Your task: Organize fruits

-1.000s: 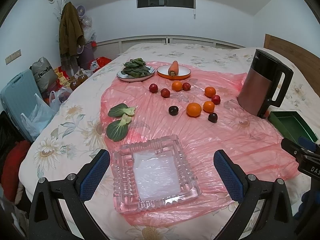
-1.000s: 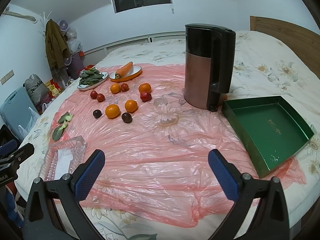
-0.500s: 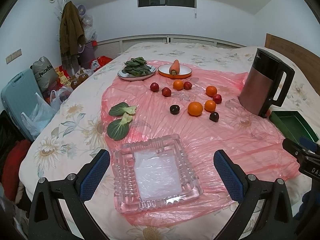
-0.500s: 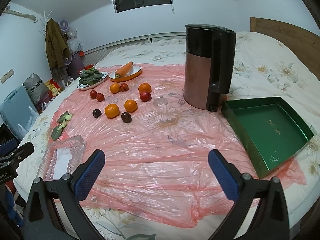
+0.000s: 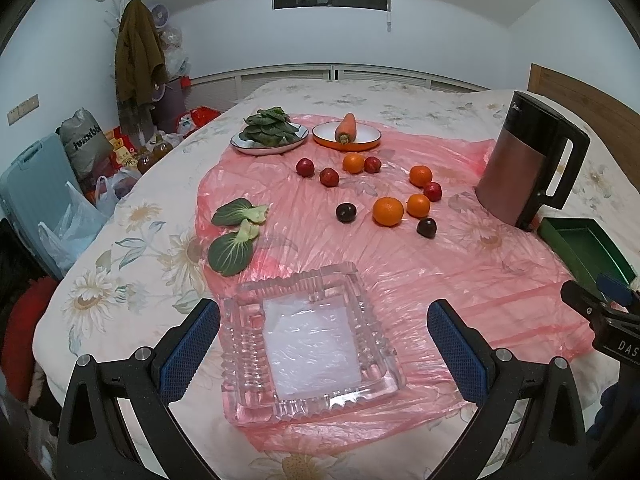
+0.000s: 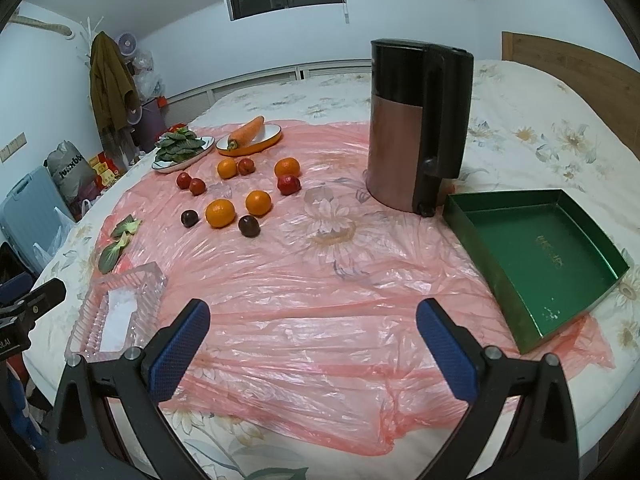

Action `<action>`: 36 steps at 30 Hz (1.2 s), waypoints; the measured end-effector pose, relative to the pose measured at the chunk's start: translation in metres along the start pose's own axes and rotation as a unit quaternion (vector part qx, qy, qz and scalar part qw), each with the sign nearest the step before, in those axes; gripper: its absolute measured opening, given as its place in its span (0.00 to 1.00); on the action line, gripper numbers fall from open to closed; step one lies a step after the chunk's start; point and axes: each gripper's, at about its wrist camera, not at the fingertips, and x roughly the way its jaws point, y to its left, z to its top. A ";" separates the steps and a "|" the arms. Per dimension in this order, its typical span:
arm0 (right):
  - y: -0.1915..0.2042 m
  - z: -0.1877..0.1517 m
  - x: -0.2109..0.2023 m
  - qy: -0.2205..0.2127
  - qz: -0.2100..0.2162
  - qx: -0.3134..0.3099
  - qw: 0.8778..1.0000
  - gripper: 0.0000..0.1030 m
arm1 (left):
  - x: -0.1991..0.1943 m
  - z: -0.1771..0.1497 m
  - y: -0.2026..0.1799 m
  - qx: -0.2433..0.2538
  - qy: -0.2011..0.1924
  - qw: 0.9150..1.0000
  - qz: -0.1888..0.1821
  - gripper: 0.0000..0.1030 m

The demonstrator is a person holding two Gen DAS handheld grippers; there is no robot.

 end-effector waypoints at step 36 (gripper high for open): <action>0.011 0.016 0.012 -0.020 0.048 -0.026 0.998 1.00 | 0.040 0.021 -0.030 0.028 0.048 0.998 -0.023 0.99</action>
